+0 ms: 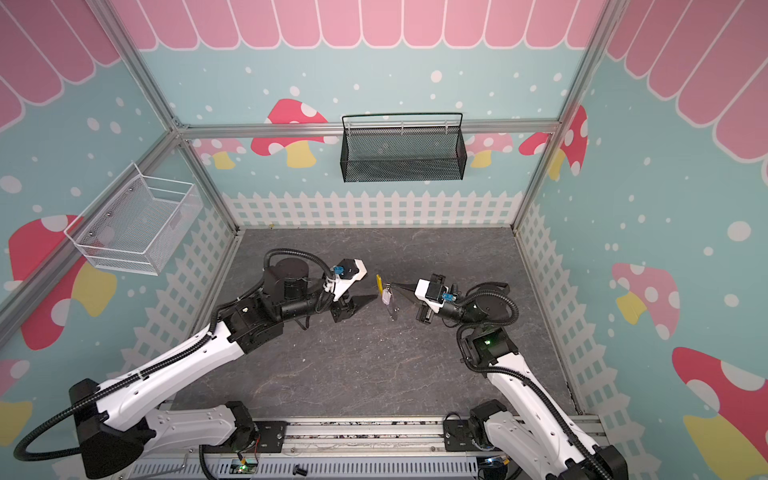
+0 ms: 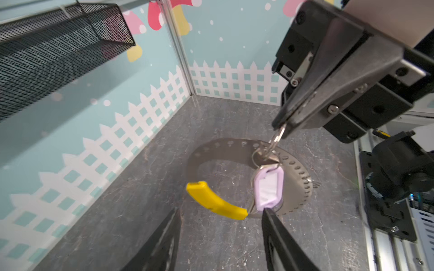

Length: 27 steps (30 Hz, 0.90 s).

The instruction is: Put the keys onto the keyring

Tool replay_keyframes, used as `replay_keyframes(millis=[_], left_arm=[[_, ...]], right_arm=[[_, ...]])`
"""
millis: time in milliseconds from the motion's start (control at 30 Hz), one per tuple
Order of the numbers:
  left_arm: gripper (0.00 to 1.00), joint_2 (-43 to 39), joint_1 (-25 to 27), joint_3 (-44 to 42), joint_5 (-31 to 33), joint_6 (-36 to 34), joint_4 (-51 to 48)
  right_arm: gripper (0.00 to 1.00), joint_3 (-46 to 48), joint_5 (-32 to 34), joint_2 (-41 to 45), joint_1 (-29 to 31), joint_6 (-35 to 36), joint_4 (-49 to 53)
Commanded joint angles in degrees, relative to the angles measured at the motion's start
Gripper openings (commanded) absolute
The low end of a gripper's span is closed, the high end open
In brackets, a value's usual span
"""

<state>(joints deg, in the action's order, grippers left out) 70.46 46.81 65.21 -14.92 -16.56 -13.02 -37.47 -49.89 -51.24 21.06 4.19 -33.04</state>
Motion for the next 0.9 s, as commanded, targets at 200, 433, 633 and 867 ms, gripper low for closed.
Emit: replay_keyframes(millis=[200, 433, 633, 867], left_arm=[[0.56, 2.8, 1.9, -0.3, -5.7, 4.2, 4.4], [0.53, 5.8, 2.1, 1.4, -6.3, 4.6, 6.2], [0.45, 6.5, 2.2, 2.2, -5.6, 3.3, 5.5], [0.31, 5.4, 2.2, 2.5, -4.5, 2.5, 4.8]], right_arm=[[0.0, -1.3, -0.2, 0.2, 0.2, -0.5, -2.2], [0.0, -1.1, -0.3, 0.0, 0.2, -0.9, -2.8], [0.0, -1.0, -0.5, 0.0, 0.2, -1.0, -2.8], [0.0, -0.3, 0.0, 0.2, 0.2, -0.5, -2.8]])
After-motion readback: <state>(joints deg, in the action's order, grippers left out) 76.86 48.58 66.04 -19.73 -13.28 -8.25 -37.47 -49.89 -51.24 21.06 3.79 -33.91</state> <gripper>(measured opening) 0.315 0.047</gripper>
